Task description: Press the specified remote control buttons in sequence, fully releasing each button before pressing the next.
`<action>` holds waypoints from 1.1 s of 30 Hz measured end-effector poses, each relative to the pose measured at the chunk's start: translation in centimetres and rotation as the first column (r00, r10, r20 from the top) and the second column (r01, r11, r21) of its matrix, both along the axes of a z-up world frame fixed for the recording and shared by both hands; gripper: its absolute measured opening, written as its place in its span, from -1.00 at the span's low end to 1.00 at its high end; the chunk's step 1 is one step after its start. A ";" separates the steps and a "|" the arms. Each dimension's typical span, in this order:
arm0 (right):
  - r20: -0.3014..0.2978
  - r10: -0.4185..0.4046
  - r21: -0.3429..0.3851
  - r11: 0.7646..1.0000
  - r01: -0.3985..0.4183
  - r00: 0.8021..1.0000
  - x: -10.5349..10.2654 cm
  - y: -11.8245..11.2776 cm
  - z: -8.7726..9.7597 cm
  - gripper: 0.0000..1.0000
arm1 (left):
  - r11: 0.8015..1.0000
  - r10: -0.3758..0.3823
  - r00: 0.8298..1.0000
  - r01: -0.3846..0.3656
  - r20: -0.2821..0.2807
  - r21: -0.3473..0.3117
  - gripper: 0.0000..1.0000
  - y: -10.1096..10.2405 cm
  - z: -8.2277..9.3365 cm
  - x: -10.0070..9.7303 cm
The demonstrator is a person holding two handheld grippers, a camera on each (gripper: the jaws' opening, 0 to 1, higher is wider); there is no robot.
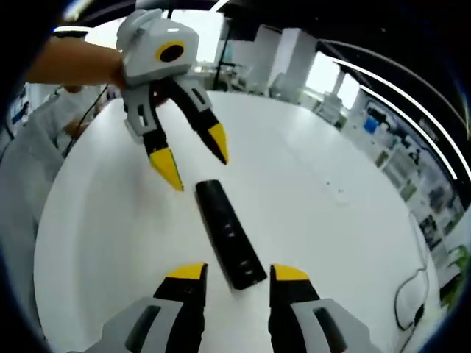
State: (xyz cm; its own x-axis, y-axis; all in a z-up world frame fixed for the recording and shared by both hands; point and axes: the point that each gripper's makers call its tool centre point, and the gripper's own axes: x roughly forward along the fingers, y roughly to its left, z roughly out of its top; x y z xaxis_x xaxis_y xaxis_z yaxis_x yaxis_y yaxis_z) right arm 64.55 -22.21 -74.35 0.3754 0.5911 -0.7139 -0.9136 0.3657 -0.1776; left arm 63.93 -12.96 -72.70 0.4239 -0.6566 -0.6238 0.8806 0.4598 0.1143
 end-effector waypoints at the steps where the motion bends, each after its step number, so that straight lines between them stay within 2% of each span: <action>1: -0.001 -0.003 0.003 1.000 0.003 1.000 -0.1 0.0 0.1 -0.39 | 1.000 0.007 1.000 -0.007 -0.002 -0.009 -0.18 0.1 0.1 -0.3; 5: -0.001 -0.044 0.028 0.999 0.044 0.999 -0.6 -0.2 0.6 -0.37 | 1.000 0.019 1.000 -0.019 -0.002 -0.020 -0.09 0.2 0.2 -1.1; 9: -0.003 -0.084 0.062 0.995 0.084 0.996 -1.2 -0.8 1.4 -0.34 | 0.997 0.037 0.999 -0.037 -0.002 -0.071 -0.05 0.0 1.1 -1.9; 11: -0.002 -0.097 0.071 0.993 0.097 0.995 -1.4 -0.9 1.6 -0.33 | 0.994 0.056 0.998 -0.055 0.006 -0.093 0.05 0.0 1.5 -2.3; 16: 0.020 -0.129 0.098 0.987 0.127 0.991 -2.9 -1.1 3.1 -0.32 | 0.993 0.065 0.998 -0.064 0.003 -0.103 0.10 0.3 2.0 -3.6; 19: 0.020 -0.149 0.125 0.981 0.145 0.989 -3.7 -1.1 3.9 -0.28 | 0.985 0.101 0.995 -0.101 -0.005 -0.141 0.17 0.6 2.8 -4.3; 23: 0.026 -0.161 0.139 0.978 0.156 0.987 -5.3 -1.1 4.6 -0.23 | 0.975 0.128 0.992 -0.126 0.000 -0.180 0.36 0.9 4.0 -5.8; 26: 0.025 -0.176 0.156 0.973 0.170 0.984 -6.7 -1.1 5.2 -0.20 | 0.972 0.134 0.991 -0.129 0.011 -0.196 0.36 1.3 4.5 -6.8; 28: 0.019 -0.191 0.170 0.968 0.185 0.981 -7.5 -1.1 5.4 -0.20 | 0.959 0.159 0.987 -0.159 -0.022 -0.234 0.36 1.5 4.7 -7.6; 30: 0.017 -0.197 0.178 0.965 0.191 0.980 -8.2 -1.1 5.6 -0.19 | 0.949 0.182 0.983 -0.183 -0.027 -0.258 0.38 1.9 4.9 -8.1; 33: 0.021 -0.208 0.187 0.962 0.201 0.978 -9.6 -1.2 6.1 -0.17 | 0.945 0.201 0.979 -0.200 -0.022 -0.258 0.50 2.4 5.0 -9.1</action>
State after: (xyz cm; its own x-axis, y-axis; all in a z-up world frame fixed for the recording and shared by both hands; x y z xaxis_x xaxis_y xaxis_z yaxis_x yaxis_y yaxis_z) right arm 54.93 -23.43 -68.25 0.5282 0.6179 -0.5824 -0.8095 0.5736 -0.1256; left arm 54.85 -10.53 -67.68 0.5659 -0.6959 -0.4422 0.7669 0.6411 -0.0275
